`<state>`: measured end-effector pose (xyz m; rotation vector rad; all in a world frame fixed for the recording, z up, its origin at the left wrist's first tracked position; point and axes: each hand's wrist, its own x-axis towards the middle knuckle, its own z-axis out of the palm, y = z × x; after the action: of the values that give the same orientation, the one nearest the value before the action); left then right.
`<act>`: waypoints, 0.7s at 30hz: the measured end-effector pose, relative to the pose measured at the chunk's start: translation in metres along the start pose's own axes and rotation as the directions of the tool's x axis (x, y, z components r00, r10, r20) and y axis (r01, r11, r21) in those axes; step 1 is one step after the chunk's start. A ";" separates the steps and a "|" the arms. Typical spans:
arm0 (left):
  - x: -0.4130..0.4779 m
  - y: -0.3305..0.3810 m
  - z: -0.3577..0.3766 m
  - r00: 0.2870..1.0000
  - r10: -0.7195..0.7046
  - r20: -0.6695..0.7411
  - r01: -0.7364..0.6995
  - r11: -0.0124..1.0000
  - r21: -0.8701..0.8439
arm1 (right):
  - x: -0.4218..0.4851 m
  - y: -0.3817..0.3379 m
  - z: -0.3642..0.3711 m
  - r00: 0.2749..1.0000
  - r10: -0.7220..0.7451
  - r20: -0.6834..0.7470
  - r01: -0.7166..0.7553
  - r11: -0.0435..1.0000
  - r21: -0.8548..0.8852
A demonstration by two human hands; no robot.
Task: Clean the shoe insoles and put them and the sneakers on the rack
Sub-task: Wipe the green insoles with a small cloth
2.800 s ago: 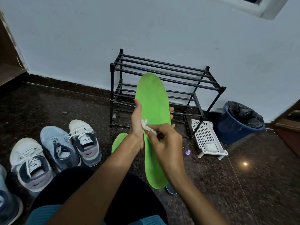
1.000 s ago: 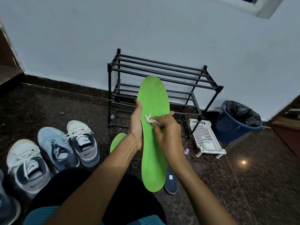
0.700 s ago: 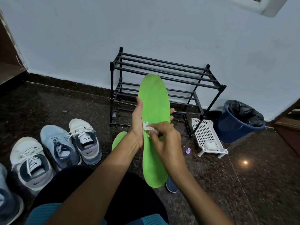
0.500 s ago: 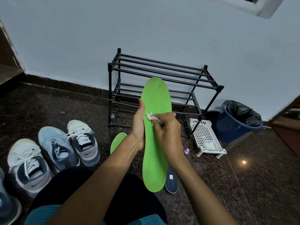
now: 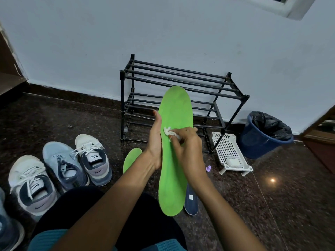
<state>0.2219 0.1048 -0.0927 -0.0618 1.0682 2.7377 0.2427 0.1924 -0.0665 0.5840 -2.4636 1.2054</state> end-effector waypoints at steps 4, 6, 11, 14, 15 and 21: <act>0.000 -0.002 -0.003 1.000 0.008 0.001 -0.008 1.000 -0.004 | 0.000 -0.002 0.001 1.000 0.013 0.016 -0.014 1.000 0.009; 0.001 0.002 -0.004 1.000 0.020 -0.005 -0.020 0.999 -0.047 | -0.012 -0.005 0.001 0.999 -0.002 0.052 0.001 1.000 0.029; 0.000 0.009 -0.001 1.000 0.024 0.020 -0.021 0.989 -0.148 | -0.034 -0.011 0.001 0.995 -0.039 0.095 0.032 0.996 0.080; 0.001 0.007 -0.002 0.999 0.043 0.002 -0.042 0.995 -0.089 | -0.019 -0.008 0.000 0.998 -0.029 0.051 0.029 0.999 0.015; 0.001 0.007 -0.002 0.999 0.047 -0.005 -0.047 0.997 -0.062 | -0.012 -0.006 -0.001 0.999 -0.019 0.031 0.019 1.000 -0.009; -0.003 0.007 -0.002 0.999 0.046 -0.014 -0.046 0.998 -0.038 | -0.006 -0.004 0.002 0.999 -0.003 0.042 0.005 0.999 -0.033</act>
<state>0.2229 0.0978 -0.0893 -0.0615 1.0331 2.8029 0.2497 0.1900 -0.0683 0.6107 -2.5103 1.1604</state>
